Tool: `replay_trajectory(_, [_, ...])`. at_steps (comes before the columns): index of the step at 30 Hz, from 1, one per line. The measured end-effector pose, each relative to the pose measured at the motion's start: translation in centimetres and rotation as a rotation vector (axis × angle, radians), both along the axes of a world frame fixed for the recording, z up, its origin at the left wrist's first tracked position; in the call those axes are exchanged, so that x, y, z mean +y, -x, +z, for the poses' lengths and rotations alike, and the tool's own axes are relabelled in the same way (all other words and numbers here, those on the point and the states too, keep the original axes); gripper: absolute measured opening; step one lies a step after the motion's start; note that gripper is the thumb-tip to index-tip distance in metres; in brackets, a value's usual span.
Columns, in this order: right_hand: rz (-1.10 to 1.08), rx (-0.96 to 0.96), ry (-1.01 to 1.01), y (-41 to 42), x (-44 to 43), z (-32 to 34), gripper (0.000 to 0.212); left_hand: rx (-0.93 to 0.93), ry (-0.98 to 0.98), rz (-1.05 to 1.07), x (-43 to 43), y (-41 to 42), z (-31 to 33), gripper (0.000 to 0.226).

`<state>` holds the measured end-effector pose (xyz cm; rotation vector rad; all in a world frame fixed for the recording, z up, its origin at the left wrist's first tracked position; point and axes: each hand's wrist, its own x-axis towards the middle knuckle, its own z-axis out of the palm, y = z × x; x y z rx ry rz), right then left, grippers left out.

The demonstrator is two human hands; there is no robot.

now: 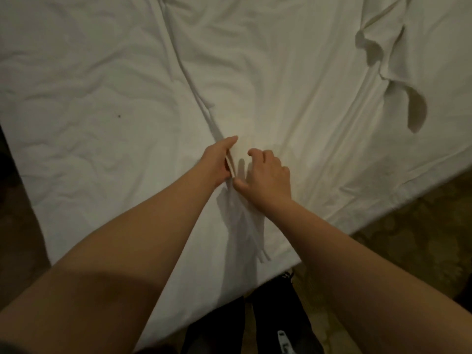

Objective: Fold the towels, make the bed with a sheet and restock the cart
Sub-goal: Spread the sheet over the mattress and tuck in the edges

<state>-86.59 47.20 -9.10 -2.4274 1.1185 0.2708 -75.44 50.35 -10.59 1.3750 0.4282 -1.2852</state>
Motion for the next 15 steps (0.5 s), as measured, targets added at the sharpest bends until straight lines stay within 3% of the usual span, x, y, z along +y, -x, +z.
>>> replay_trajectory(3, [0.079, 0.099, 0.070, -3.0, 0.5, -0.8, 0.056, -0.057, -0.029, -0.057, -0.8, -1.9, -0.6, 0.008])
replay_trajectory(7, [0.117, 0.258, -0.020, -5.1, 0.7, -1.2, 0.058, -0.122, -0.076, -0.134, -1.7, -4.4, -1.3, 0.015])
replay_trajectory(13, [0.211, 0.223, -0.114, -4.8, 0.5, -0.5, 0.047, -0.044, 0.077, 0.014, -3.4, -8.6, -1.0, 0.007])
replay_trajectory(15, [0.150, 0.130, -0.170, -5.9, -0.8, -0.3, 0.041, -0.104, 0.028, 0.011, -3.7, -10.2, -1.4, 0.018])
